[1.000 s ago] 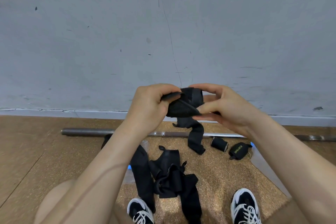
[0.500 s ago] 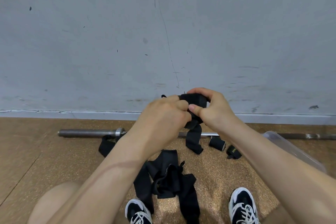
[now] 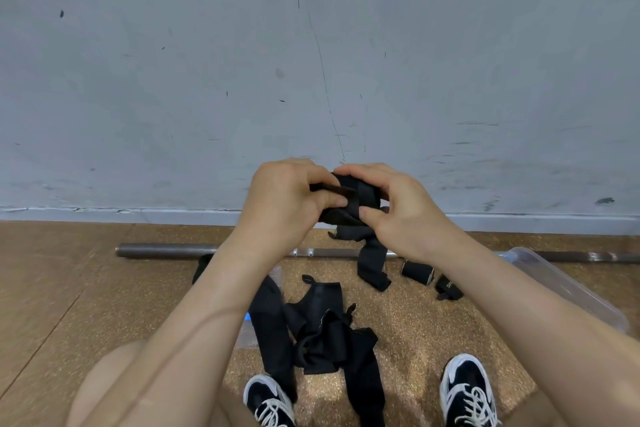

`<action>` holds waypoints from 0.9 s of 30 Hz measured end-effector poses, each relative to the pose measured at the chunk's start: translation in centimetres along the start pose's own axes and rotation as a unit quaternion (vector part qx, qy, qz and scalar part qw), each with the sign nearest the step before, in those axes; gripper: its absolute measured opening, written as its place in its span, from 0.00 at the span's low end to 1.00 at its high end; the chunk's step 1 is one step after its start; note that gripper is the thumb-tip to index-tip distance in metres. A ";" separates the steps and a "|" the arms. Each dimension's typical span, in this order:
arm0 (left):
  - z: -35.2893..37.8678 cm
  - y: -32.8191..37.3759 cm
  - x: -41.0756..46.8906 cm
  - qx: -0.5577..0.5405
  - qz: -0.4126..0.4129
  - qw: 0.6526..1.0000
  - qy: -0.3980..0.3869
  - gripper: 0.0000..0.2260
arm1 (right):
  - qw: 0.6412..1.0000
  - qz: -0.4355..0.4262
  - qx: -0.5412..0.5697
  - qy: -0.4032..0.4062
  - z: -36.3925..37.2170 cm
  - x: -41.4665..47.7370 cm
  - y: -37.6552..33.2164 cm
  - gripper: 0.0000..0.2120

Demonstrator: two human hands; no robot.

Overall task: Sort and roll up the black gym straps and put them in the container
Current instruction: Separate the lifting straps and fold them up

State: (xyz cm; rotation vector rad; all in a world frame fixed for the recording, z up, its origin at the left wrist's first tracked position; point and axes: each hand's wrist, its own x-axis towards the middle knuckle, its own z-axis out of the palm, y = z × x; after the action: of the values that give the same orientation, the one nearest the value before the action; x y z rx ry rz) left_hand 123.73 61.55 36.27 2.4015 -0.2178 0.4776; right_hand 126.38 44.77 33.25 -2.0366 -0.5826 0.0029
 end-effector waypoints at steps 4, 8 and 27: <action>-0.1 0.1 0.1 -0.077 -0.088 0.993 0.001 0.12 | 1.000 0.014 0.006 -0.003 -0.1 0.0 0.0 0.29; 0.0 -0.1 0.4 -0.127 -0.135 0.983 0.010 0.08 | 0.998 0.037 0.040 -0.012 -0.1 -0.1 -0.2 0.28; 0.3 -0.9 0.2 -0.401 -0.223 0.885 -0.073 0.15 | 0.976 0.106 0.183 -0.055 -0.7 -0.3 -1.0 0.22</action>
State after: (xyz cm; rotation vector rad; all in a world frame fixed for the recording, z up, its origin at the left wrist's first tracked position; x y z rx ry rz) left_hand 124.29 62.05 35.63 1.5866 0.0748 -0.0293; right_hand 125.90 44.51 34.41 -1.7355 -0.3963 0.3284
